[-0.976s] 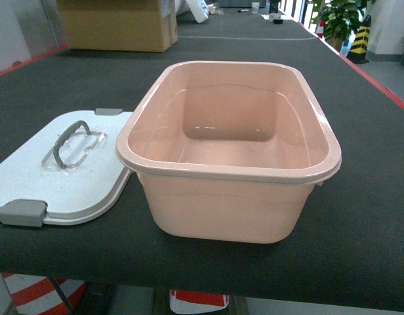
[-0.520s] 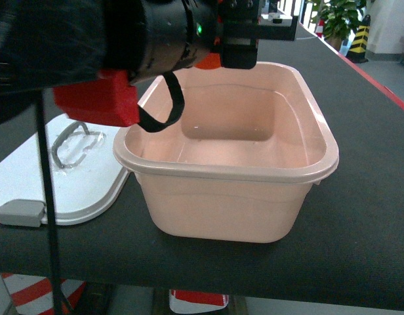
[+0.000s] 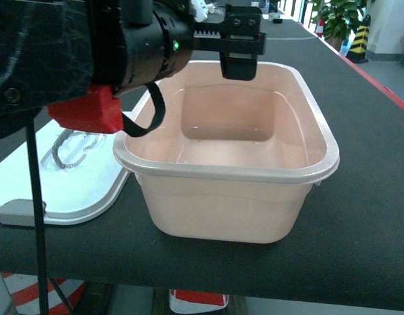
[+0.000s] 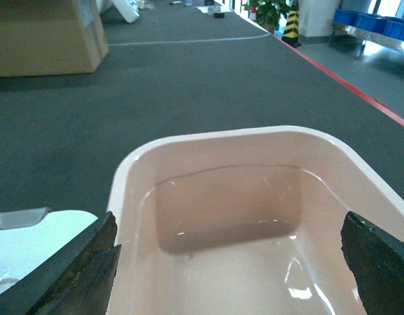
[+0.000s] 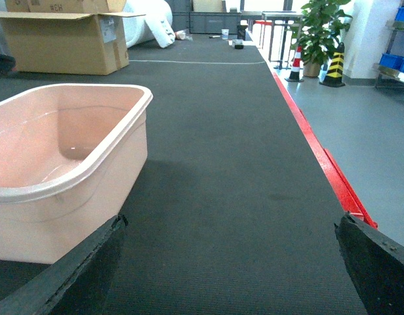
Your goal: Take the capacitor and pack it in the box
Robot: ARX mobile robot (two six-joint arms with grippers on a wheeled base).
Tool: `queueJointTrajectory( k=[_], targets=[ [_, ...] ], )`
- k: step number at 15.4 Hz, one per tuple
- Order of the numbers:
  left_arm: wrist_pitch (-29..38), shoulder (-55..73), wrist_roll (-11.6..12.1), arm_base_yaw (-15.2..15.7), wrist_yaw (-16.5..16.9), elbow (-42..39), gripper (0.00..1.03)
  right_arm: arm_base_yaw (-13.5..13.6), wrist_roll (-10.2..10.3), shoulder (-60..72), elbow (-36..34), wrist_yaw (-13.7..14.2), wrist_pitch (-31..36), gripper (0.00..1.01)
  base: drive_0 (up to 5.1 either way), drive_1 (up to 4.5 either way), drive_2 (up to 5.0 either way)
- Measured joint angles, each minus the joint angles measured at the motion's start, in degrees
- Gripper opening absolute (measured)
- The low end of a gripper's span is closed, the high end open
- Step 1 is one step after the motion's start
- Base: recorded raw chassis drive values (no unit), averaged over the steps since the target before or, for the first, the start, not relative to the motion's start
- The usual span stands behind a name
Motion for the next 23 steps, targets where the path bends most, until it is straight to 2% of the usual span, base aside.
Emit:
queueJointTrajectory(
  k=[2, 5, 7, 10, 12, 13, 14, 16, 18, 21, 23],
  targets=[
    [1.31, -2.82, 0.74, 2.38, 0.96, -2.1, 0.98, 0.0, 0.0, 0.0, 0.0, 0.0, -0.02, 0.98, 0.0, 0.0, 0.0],
    [6.29, -10.01, 2.12, 6.45, 2.12, -10.88, 0.98, 0.0, 0.0, 0.0, 0.0, 0.0, -0.02, 0.98, 0.0, 0.0, 0.0],
    [9.68, -14.71, 3.17, 12.35, 4.22, -18.27, 0.98, 0.0, 0.0, 0.0, 0.0, 0.02, -0.02, 0.98, 0.0, 0.0, 0.0],
    [10.75, -25.57, 3.41, 23.26, 9.62, -31.23, 0.98, 0.0, 0.0, 0.0, 0.0, 0.0, 0.0, 0.98, 0.0, 0.0, 0.0],
    [12.79, -31.89, 3.96, 28.57, 13.64, -38.42, 0.98, 0.0, 0.0, 0.0, 0.0, 0.0, -0.02, 0.98, 0.0, 0.0, 0.0],
    [12.83, -31.8, 4.33, 29.16, 14.58, -40.19, 0.98, 0.0, 0.0, 0.0, 0.0, 0.0, 0.0, 0.98, 0.0, 0.0, 0.0],
    [14.29, -29.53, 5.27, 28.48, 14.8, -40.63, 0.98, 0.0, 0.0, 0.0, 0.0, 0.0, -0.02, 0.98, 0.0, 0.0, 0.0],
    [17.81, -22.03, 6.23, 27.45, 12.72, -37.86, 0.98, 0.0, 0.0, 0.0, 0.0, 0.0, -0.02, 0.98, 0.0, 0.0, 0.0],
    [18.64, -14.27, 6.88, 27.21, 10.95, -31.28, 0.98, 0.0, 0.0, 0.0, 0.0, 0.0, 0.0, 0.98, 0.0, 0.0, 0.0],
    [13.92, -0.02, 6.56, 27.61, 10.32, -17.9, 0.98, 0.0, 0.0, 0.0, 0.0, 0.0, 0.0, 0.98, 0.0, 0.0, 0.0],
    [9.4, 7.76, 5.46, 27.98, 10.1, -8.55, 0.98, 0.0, 0.0, 0.0, 0.0, 0.0, 0.0, 0.98, 0.0, 0.0, 0.0]
  ],
)
